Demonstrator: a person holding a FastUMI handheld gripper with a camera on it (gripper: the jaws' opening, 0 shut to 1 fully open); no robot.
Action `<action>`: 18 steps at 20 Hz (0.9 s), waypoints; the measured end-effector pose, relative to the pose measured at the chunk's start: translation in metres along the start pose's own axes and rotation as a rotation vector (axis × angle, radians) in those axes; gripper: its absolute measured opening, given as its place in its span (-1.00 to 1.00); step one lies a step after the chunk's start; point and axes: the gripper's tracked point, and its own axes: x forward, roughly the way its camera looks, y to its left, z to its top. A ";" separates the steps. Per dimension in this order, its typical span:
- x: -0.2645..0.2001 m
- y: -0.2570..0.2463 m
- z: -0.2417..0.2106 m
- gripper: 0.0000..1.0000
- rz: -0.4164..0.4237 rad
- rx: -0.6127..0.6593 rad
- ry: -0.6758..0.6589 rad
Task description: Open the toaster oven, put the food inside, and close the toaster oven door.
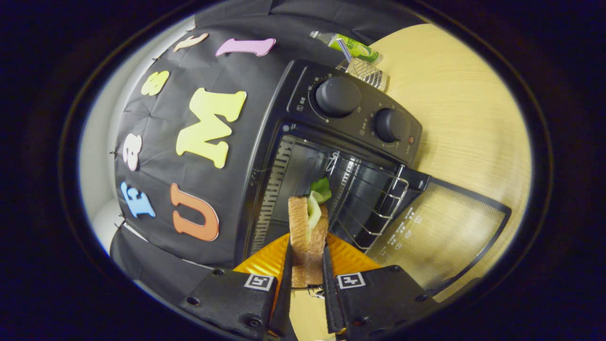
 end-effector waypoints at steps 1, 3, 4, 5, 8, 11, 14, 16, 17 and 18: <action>0.009 -0.002 0.002 -0.30 -0.014 -0.007 -0.012; 0.020 -0.005 -0.003 -0.30 -0.020 -0.047 -0.001; 0.023 -0.007 -0.005 -0.29 -0.031 -0.074 0.003; 0.026 -0.008 -0.005 -0.29 -0.040 -0.097 -0.002; 0.036 -0.006 0.003 -0.29 -0.037 -0.231 0.024; 0.044 -0.006 0.007 -0.24 -0.048 -0.353 0.079; 0.051 -0.017 0.010 -0.01 -0.091 -0.501 0.110; 0.054 -0.019 0.011 0.11 -0.088 -0.529 0.136; 0.056 -0.020 0.007 0.29 -0.080 -0.547 0.159; 0.055 -0.019 0.007 0.46 -0.077 -0.570 0.165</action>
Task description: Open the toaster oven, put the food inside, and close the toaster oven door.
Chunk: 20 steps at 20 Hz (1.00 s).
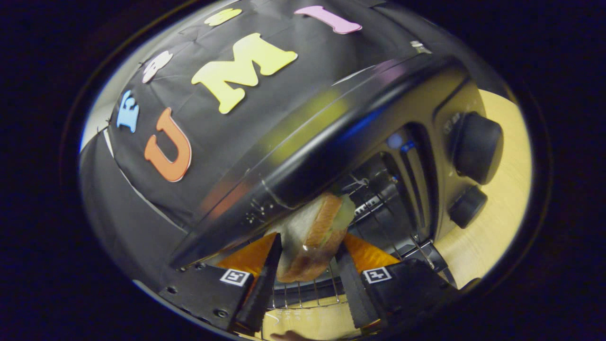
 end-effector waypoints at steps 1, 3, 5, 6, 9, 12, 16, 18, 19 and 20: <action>-0.001 0.000 -0.002 0.49 -0.002 -0.022 0.008; 0.000 0.005 -0.003 0.55 -0.002 -0.078 0.011; -0.002 0.011 -0.006 0.78 -0.015 -0.179 -0.014; 0.000 0.009 -0.011 0.99 -0.041 -0.252 -0.019; 0.007 0.004 -0.015 1.00 -0.121 -0.460 -0.009; 0.008 -0.002 -0.023 1.00 -0.223 -0.603 0.015; 0.018 0.000 -0.026 1.00 -0.272 -0.687 0.070; 0.018 -0.001 -0.023 1.00 -0.274 -0.684 0.092; 0.016 -0.001 -0.024 1.00 -0.275 -0.685 0.101; 0.011 -0.001 -0.026 1.00 -0.280 -0.682 0.122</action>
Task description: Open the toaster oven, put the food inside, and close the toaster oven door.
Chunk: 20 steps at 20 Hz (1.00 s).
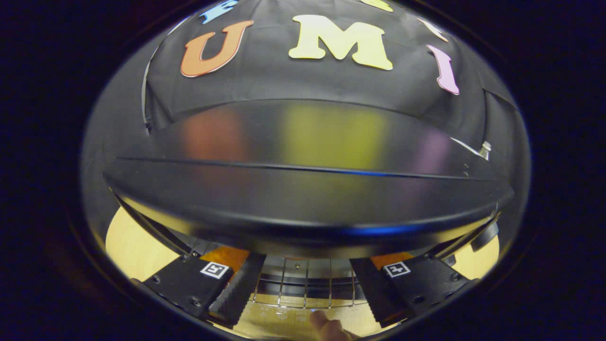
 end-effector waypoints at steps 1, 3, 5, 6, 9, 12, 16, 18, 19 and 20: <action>-0.006 0.000 -0.005 1.00 0.003 0.008 0.026; -0.018 0.001 -0.013 1.00 0.010 0.027 0.080; -0.032 0.001 -0.022 1.00 0.014 0.033 0.127; -0.039 0.002 -0.027 1.00 0.013 0.033 0.151; -0.062 0.011 -0.039 1.00 0.041 0.038 0.176; -0.088 0.021 -0.057 1.00 0.068 0.071 0.217; -0.120 0.037 -0.072 1.00 0.064 0.089 0.254; -0.136 0.047 -0.076 1.00 0.088 0.120 0.250; -0.143 0.047 -0.081 1.00 0.090 0.120 0.245; -0.150 0.043 -0.088 1.00 0.071 0.115 0.243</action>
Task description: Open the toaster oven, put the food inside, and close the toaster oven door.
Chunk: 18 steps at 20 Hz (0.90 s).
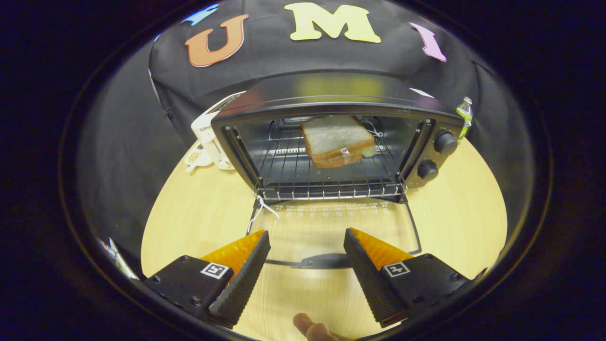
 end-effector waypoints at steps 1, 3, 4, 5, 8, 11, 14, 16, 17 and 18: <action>-0.003 -0.008 -0.010 1.00 -0.029 -0.003 0.000; -0.007 -0.014 -0.031 1.00 -0.025 -0.012 0.011; -0.008 -0.017 -0.041 1.00 -0.025 0.004 0.020; -0.009 -0.021 -0.049 1.00 -0.022 0.017 0.029; -0.007 -0.027 -0.057 1.00 -0.014 0.060 0.031; 0.000 -0.022 -0.068 1.00 -0.002 0.060 0.059; 0.015 -0.024 -0.071 1.00 -0.016 0.065 0.067; 0.022 -0.024 -0.065 1.00 -0.018 0.081 0.038; 0.026 -0.025 -0.070 1.00 -0.020 0.098 0.057; 0.031 -0.025 -0.071 1.00 -0.017 0.117 0.062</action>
